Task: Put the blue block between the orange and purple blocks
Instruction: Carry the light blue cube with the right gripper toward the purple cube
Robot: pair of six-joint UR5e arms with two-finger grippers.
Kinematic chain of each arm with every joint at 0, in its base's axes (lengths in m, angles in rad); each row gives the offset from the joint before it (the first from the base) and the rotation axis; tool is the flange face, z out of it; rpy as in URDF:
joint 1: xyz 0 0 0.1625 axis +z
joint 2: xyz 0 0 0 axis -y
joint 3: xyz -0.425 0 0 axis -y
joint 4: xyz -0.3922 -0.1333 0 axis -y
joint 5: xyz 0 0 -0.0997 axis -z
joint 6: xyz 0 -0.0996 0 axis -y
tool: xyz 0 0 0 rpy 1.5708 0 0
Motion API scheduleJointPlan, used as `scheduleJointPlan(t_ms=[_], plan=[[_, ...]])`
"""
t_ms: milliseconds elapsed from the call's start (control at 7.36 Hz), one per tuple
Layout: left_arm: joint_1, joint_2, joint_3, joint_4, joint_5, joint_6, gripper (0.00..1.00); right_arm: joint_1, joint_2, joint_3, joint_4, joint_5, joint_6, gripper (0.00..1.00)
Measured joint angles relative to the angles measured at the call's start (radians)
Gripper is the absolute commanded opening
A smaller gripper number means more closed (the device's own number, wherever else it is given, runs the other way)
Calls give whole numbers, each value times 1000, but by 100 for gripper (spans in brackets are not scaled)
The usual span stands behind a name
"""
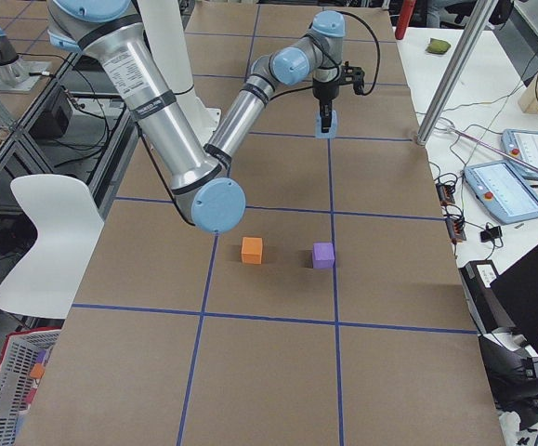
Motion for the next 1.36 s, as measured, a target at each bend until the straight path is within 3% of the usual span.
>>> scheduleJointPlan(t_ms=[272,543,951,1358], plan=[[-20,8,59,-17,-1,77,100,139,-141,10,1,50,-209,0],[-27,12,105,-16,6,188,100,183,-275,12,29,50,-335,0],[-46,10,129,-10,5,293,100,187,-497,-42,323,47,-339,0],[-48,13,131,-8,3,315,100,109,-555,-128,494,37,-218,0]])
